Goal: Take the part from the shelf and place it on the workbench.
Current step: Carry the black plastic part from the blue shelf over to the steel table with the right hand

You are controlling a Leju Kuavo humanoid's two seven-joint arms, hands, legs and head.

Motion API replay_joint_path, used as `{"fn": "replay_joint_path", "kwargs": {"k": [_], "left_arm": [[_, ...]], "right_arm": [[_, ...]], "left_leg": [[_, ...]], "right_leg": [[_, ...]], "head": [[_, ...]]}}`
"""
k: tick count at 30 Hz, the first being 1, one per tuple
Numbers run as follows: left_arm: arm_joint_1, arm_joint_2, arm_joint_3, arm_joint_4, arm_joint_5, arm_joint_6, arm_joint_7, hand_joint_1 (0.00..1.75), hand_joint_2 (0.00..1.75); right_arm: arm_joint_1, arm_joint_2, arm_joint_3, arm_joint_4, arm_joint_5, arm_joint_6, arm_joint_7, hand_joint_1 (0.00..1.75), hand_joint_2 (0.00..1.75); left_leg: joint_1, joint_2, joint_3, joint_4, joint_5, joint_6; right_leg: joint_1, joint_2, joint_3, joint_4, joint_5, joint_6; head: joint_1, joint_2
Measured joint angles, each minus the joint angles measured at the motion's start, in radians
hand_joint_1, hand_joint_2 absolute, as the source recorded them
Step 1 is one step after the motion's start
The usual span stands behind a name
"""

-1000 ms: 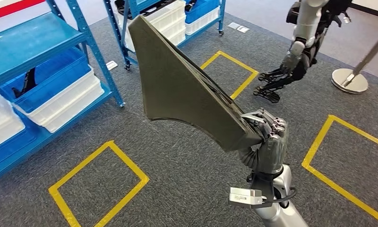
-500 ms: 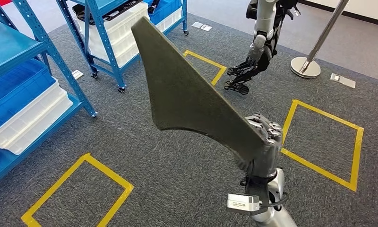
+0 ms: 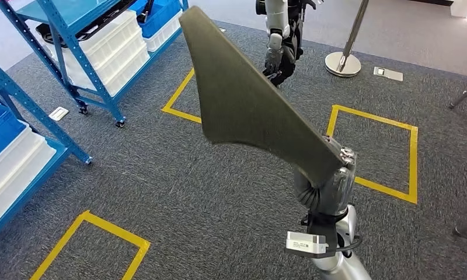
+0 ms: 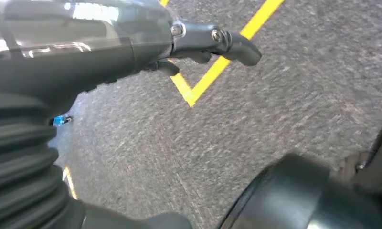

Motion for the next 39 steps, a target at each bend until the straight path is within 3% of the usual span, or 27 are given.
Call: {"fn": "replay_joint_path", "kwargs": {"k": [2,3,4,5,6,8,10,12,14,17,18,19,20,23,25,27,28,30,32,34,35,36,38,39], "left_arm": [[0.003,-0.007,0.003,0.000,0.006,0.003,-0.001,0.00,1.75],[0.005,-0.011,0.005,0.000,0.004,0.004,0.003,0.00,1.75],[0.007,-0.016,0.005,0.001,0.002,0.003,0.009,0.00,1.75],[0.008,-0.020,0.006,0.001,0.000,0.002,0.016,0.00,1.75],[0.007,-0.024,0.006,0.001,-0.002,0.002,0.021,0.00,1.75],[0.005,-0.032,0.006,0.001,-0.005,0.001,0.024,0.00,1.75],[0.004,-0.040,0.007,0.001,-0.009,0.001,0.018,0.00,1.75],[0.002,-0.046,0.007,0.001,-0.010,0.004,0.016,0.00,1.75],[-0.001,-0.051,0.008,0.001,-0.003,0.011,0.018,0.00,1.75],[0.001,-0.057,0.021,0.002,0.022,0.012,0.028,0.00,1.75],[0.003,-0.058,0.028,0.003,0.029,0.008,0.031,0.00,1.75],[0.004,-0.058,0.034,0.004,0.031,0.003,0.032,0.00,1.75],[0.004,-0.059,0.037,0.005,0.024,-0.001,0.032,0.00,1.75],[0.005,-0.059,0.038,0.006,-0.001,-0.006,0.030,0.00,1.75],[0.006,-0.057,0.039,0.008,-0.001,-0.010,0.027,0.00,1.75],[0.007,-0.055,0.039,0.009,-0.012,-0.015,0.028,0.00,1.75],[0.007,-0.055,0.038,0.010,-0.021,-0.016,0.030,0.00,1.75],[0.008,-0.053,0.038,0.010,-0.033,-0.019,0.036,0.00,1.75],[0.013,-0.052,0.038,0.012,-0.035,-0.022,0.039,0.00,1.75],[0.020,-0.051,0.038,0.014,-0.034,-0.028,0.038,0.00,1.75],[0.023,-0.051,0.038,0.015,-0.034,-0.031,0.037,0.00,1.75],[0.025,-0.051,0.038,0.015,-0.034,-0.034,0.037,0.00,1.75],[0.026,-0.051,0.037,0.015,-0.034,-0.037,0.034,0.00,1.75],[0.026,-0.051,0.037,0.015,-0.035,-0.038,0.032,0.00,1.75]], "right_arm": [[-0.020,-0.007,0.006,0.002,0.015,0.007,0.020,1.75,1.75],[-0.027,-0.011,0.010,0.005,0.022,0.014,0.029,1.75,1.75],[-0.035,-0.015,0.015,0.009,0.030,0.021,0.039,1.75,1.75],[-0.043,-0.019,0.020,0.013,0.037,0.027,0.048,1.75,1.75],[-0.052,-0.023,0.024,0.017,0.043,0.032,0.055,1.75,1.75],[-0.070,-0.029,0.032,0.023,0.048,0.037,0.063,1.75,1.75],[-0.082,-0.034,0.038,0.024,0.049,0.039,0.070,1.75,1.75],[-0.088,-0.039,0.040,0.024,0.051,0.041,0.076,1.75,1.75],[-0.093,-0.046,0.042,0.025,0.056,0.044,0.082,1.75,1.75],[-0.097,-0.056,0.049,0.025,0.071,0.042,0.093,1.75,1.75],[-0.094,-0.059,0.051,0.024,0.076,0.039,0.096,1.75,1.75],[-0.088,-0.063,0.052,0.024,0.078,0.036,0.098,1.75,1.75],[-0.083,-0.066,0.053,0.024,0.079,0.033,0.101,1.75,1.75],[-0.072,-0.070,0.053,0.023,0.076,0.021,0.107,1.75,1.75],[-0.063,-0.070,0.053,0.022,0.075,0.009,0.105,1.75,1.75],[-0.050,-0.071,0.051,0.021,0.075,0.002,0.103,1.75,1.75],[-0.045,-0.071,0.051,0.019,0.075,0.002,0.102,1.75,1.75],[-0.042,-0.071,0.051,0.017,0.075,0.005,0.101,1.75,1.75],[-0.037,-0.070,0.052,0.016,0.075,0.006,0.101,1.75,1.75],[-0.028,-0.070,0.052,0.016,0.074,0.006,0.102,1.75,1.75],[-0.024,-0.070,0.052,0.016,0.073,0.006,0.102,1.75,1.75],[-0.021,-0.069,0.052,0.016,0.071,0.006,0.103,1.75,1.75],[-0.019,-0.069,0.052,0.016,0.067,0.005,0.104,1.75,1.75],[-0.018,-0.068,0.052,0.016,0.066,0.005,0.104,1.75,1.75]], "left_leg": [[-0.002,-0.032,-0.080,0.145,-0.052,0.002],[-0.004,-0.037,-0.114,0.196,-0.060,0.003],[-0.004,-0.039,-0.131,0.210,-0.047,0.004],[-0.004,-0.042,-0.130,0.183,-0.015,0.006],[-0.003,-0.051,-0.111,0.121,0.028,0.007],[0.000,-0.092,-0.069,-0.005,0.092,0.012],[-0.002,-0.112,-0.053,-0.054,0.108,0.020],[-0.006,-0.094,-0.052,-0.058,0.112,0.032],[-0.004,-0.075,-0.049,-0.064,0.117,0.044],[-0.002,-0.040,-0.047,-0.067,0.117,0.051],[-0.001,-0.027,-0.047,-0.067,0.116,0.052],[-0.001,-0.015,-0.046,-0.067,0.113,0.051],[0.000,-0.005,-0.043,-0.066,0.111,0.049],[0.001,0.023,-0.030,-0.066,0.097,0.033],[-0.006,0.038,-0.021,-0.071,0.090,0.022],[-0.009,0.054,-0.010,-0.080,0.087,0.013],[-0.008,0.050,-0.006,-0.079,0.080,0.008],[-0.005,0.014,-0.026,-0.023,0.044,0.004],[-0.007,-0.026,-0.093,0.111,-0.014,0.006],[-0.012,-0.038,-0.156,0.211,-0.033,0.009],[-0.014,-0.040,-0.163,0.207,-0.014,0.013],[-0.016,-0.045,-0.151,0.163,0.021,0.018],[-0.018,-0.082,-0.100,0.026,0.095,0.029],[-0.018,-0.102,-0.081,-0.024,0.116,0.032]], "right_leg": [[0.001,0.020,0.002,0.000,-0.002,-0.007],[0.002,0.032,0.004,0.000,-0.003,-0.008],[0.003,0.045,0.005,0.000,-0.003,-0.008],[0.003,0.057,0.008,0.001,-0.003,-0.008],[0.003,0.069,0.010,0.001,-0.003,-0.007],[0.005,0.090,0.009,0.005,-0.004,-0.002],[0.005,0.108,0.005,0.006,-0.002,0.010],[0.002,0.121,0.002,0.002,0.003,0.022],[0.002,0.098,-0.012,0.024,-0.011,0.030],[0.001,0.046,-0.091,0.186,-0.091,0.035],[-0.001,0.039,-0.117,0.238,-0.107,0.037],[-0.004,0.034,-0.128,0.259,-0.106,0.038],[-0.007,0.030,-0.120,0.242,-0.088,0.040],[-0.005,-0.017,-0.026,0.065,-0.015,0.045],[0.001,-0.039,0.002,0.011,-0.013,0.039],[0.001,-0.023,0.004,0.009,-0.016,0.024],[0.000,-0.013,0.006,0.007,-0.017,0.017],[-0.003,0.005,0.011,0.004,-0.018,0.003],[-0.001,0.022,0.015,0.004,-0.021,-0.006],[0.004,0.045,0.018,0.004,-0.023,-0.011],[0.006,0.058,0.020,0.005,-0.024,-0.011],[0.008,0.071,0.023,0.005,-0.024,-0.012],[0.010,0.093,0.025,0.006,-0.025,-0.010],[0.010,0.101,0.024,0.006,-0.025,-0.008]], "head": [[-0.014,0.000],[-0.019,0.000],[-0.021,0.000],[-0.024,0.000],[-0.026,0.000],[-0.031,0.000],[-0.030,0.000],[-0.028,0.000],[-0.024,0.000],[0.000,0.000],[0.005,0.000],[0.009,0.000],[0.015,0.000],[0.029,0.000],[0.028,0.000],[0.019,0.000],[0.013,0.000],[0.001,0.000],[-0.014,0.000],[-0.023,0.000],[-0.026,0.000],[-0.028,0.000],[-0.030,0.000],[-0.031,0.000]]}}
